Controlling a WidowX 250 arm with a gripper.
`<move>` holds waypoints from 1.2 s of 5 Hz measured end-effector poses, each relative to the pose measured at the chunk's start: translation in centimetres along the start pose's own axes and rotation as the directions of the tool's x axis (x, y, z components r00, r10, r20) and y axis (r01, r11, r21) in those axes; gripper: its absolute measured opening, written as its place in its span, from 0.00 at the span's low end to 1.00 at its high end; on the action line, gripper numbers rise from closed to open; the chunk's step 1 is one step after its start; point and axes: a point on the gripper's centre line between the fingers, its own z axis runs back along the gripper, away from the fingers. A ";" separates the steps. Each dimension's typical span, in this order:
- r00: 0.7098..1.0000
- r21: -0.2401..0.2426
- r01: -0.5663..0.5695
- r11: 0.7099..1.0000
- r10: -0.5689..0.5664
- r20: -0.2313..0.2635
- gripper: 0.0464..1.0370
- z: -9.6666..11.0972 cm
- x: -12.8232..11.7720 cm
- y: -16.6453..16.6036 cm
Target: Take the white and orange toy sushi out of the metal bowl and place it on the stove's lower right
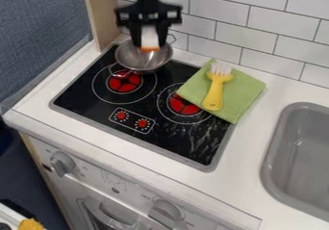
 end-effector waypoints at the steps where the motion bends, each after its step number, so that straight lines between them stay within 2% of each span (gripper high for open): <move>1: 0.996 -0.035 0.088 0.996 -0.087 0.020 0.51 2.6 -2.3 -1.0; 2: 0.985 -0.048 0.168 0.985 -0.169 -0.020 0.51 2.3 -6.4 -3.1; 3: 0.981 -0.066 0.182 0.981 -0.185 -0.051 0.51 1.7 -9.8 -3.8; 4: 0.968 -0.082 0.239 0.967 -0.244 -0.061 0.51 1.0 -11.8 -5.9; 5: 0.950 -0.049 0.272 0.961 -0.276 -0.144 0.51 -2.0 -13.3 -6.7; 6: 0.944 -0.019 0.277 0.961 -0.275 -0.180 0.51 -4.4 -13.3 -7.4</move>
